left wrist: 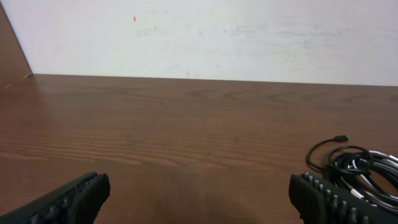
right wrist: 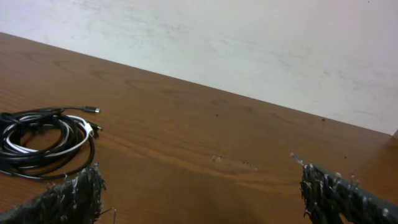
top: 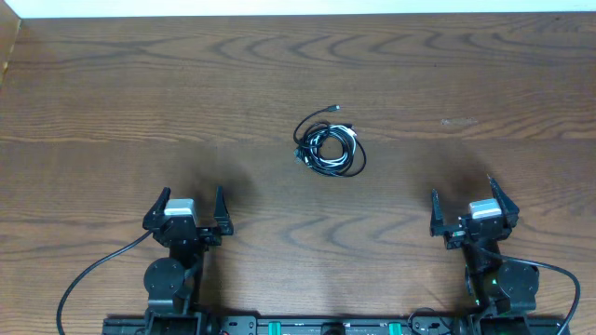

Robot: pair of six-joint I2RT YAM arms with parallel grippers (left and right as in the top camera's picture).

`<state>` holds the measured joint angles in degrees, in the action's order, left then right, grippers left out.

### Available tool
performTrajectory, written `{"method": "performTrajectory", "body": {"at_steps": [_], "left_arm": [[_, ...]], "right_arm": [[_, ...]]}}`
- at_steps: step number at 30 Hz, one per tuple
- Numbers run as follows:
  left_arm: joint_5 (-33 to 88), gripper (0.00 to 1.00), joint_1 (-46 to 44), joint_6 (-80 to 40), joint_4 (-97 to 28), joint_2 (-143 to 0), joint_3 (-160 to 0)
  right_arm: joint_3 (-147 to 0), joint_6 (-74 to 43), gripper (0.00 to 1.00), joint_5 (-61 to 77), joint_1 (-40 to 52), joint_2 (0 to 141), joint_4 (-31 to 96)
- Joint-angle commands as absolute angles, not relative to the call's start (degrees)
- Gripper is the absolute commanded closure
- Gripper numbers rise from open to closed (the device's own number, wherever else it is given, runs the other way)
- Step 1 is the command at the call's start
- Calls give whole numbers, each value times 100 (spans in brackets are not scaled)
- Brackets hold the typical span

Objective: Untangle cables

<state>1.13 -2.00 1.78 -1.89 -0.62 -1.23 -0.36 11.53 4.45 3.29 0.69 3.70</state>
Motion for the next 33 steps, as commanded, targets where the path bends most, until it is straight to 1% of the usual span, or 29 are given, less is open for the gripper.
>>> {"method": "performTrajectory", "body": {"at_steps": [1, 10, 14, 16, 18, 22, 24, 26, 28, 30, 33], "left_arm": [[-30, 2, -222, 257, -416, -23, -23], [-25, 2, -222, 250, -416, -23, -23], [395, 2, -222, 213, -287, -23, -23], [408, 2, -222, 213, -54, -23, -23], [405, 2, -222, 213, 460, -23, -23], [405, 2, -222, 187, 2255, -23, -67], [405, 2, -222, -130, 3127, -25, -224], [408, 2, -222, -421, 3575, -43, -502], [502, 2, -222, -639, 3577, -102, -954], [845, 2, -222, -657, 3304, -237, -1527], [1166, 2, -222, -810, 2480, -635, -2539]], "right_arm": [[-32, 1140, 1, 399, 342, 34, 405], [-32, 1140, 1, 401, 342, 34, 405], [-32, 1140, 1, 399, 342, 34, 405], [-32, 1140, 1, 399, 342, 34, 405], [-32, 1140, 1, 399, 342, 34, 405], [-32, 1140, 1, 401, 342, 34, 405], [-32, 1142, 1, 399, 342, 34, 405], [-32, 1140, 1, 399, 342, 34, 405], [-32, 1140, 1, 401, 342, 34, 405], [-32, 1142, 1, 399, 342, 34, 405], [-32, 1140, 1, 401, 342, 34, 405]]}}
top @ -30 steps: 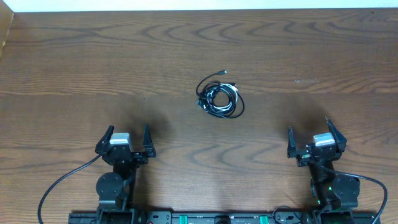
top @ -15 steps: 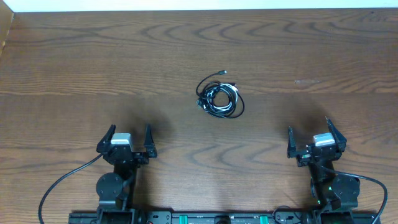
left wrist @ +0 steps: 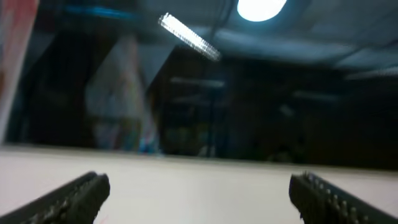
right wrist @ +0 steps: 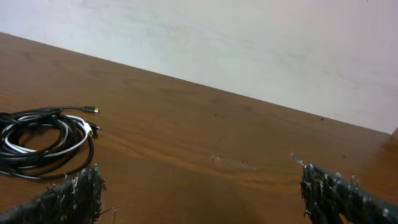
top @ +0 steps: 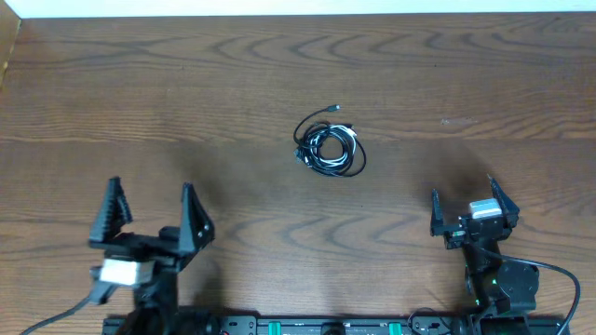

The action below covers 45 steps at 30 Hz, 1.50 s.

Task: Untangle cables
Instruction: 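Raise the left arm and move its gripper left of the cable bundle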

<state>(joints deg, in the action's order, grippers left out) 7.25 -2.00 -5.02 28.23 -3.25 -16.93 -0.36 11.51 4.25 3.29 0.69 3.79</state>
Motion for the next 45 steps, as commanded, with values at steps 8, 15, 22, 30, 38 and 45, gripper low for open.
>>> {"method": "performTrajectory", "body": {"at_steps": [8, 15, 22, 30, 38, 45], "left_arm": [[1984, 2, -222, -913, -661, -2714, -5572], [2961, 2, -222, -913, -3157, -4838, -7507], [3262, 2, -224, -913, -4202, -6407, -7852], [3260, 2, -224, -1168, -4327, -7931, -7850], [3581, 2, -224, -3524, -4834, -9045, -7850], [3642, 2, -224, -3524, -5242, -9494, -7839]], "right_arm": [[-32, 1140, 1, 399, 342, 34, 405], [-32, 1140, 1, 401, 342, 34, 405], [-32, 1140, 1, 401, 342, 34, 405], [-32, 1140, 1, 399, 342, 34, 405], [-32, 1142, 1, 401, 342, 34, 405], [-32, 1140, 1, 401, 342, 34, 405]]}}
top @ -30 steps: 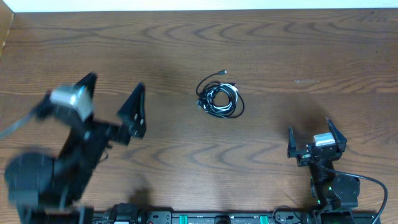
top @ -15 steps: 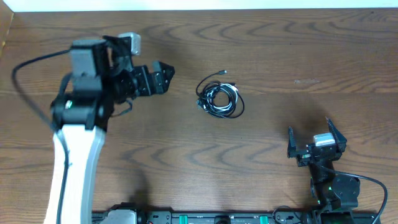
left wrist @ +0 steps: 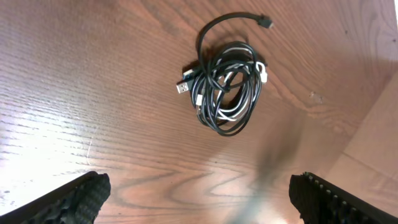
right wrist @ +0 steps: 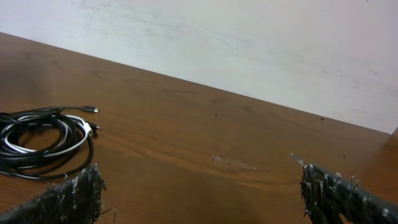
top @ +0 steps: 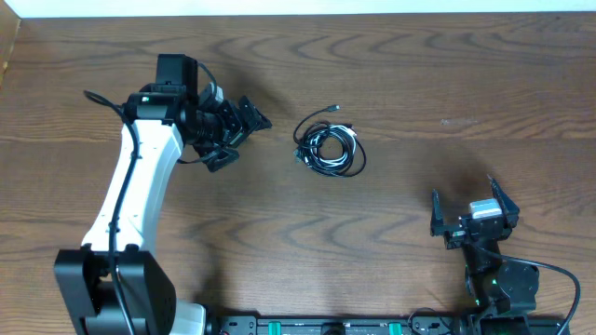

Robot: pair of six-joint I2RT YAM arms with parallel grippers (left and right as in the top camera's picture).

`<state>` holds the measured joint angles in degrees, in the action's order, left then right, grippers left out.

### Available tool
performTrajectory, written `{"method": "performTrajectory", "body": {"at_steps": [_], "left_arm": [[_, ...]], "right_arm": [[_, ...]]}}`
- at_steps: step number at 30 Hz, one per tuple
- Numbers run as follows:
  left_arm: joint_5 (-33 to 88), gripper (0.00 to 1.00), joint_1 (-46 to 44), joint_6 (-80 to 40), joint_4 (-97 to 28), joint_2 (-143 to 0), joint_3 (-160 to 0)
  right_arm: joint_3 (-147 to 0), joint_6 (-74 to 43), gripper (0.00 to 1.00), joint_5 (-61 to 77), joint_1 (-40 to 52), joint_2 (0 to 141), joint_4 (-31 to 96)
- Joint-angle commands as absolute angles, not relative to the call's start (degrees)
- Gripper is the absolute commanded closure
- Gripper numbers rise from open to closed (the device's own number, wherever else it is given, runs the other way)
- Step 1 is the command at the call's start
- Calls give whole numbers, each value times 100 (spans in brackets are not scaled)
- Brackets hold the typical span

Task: Untangle cables
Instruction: 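Raise the left arm and move its gripper left of the cable bundle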

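A small coil of tangled cables, black with a white strand, lies mid-table; it also shows in the left wrist view and at the left edge of the right wrist view. My left gripper hangs open just left of the coil, fingers pointing toward it and holding nothing. My right gripper sits open at the front right, well apart from the coil.
A brown wooden table carries everything. A white wall bounds its far side. The left arm stretches from the front left corner across the table's left part.
The left arm has gone from reared back at the front edge, its camera facing the ceiling, to stretched out over the table with its open gripper just left of the coil. Right arm unmoved.
Both grippers first rested open at the front edge, with the coil lying mid-table. Then the left arm was tilted back, looking at the ceiling. Now it is out over the table beside the coil. The coil and the right arm have stayed put.
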<state>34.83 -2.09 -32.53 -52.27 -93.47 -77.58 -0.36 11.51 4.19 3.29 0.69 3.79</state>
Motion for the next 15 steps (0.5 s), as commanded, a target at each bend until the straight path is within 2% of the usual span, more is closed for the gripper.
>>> {"method": "performTrajectory", "body": {"at_steps": [1, 15], "left_arm": [[3640, 2, -224, -3522, -5242, -9535, -7826], [1520, 2, -679, -3524, -5105, -10191, -7666]], "right_arm": [[-32, 1140, 1, 401, 342, 34, 405], [-32, 1140, 1, 399, 342, 34, 405]]}}
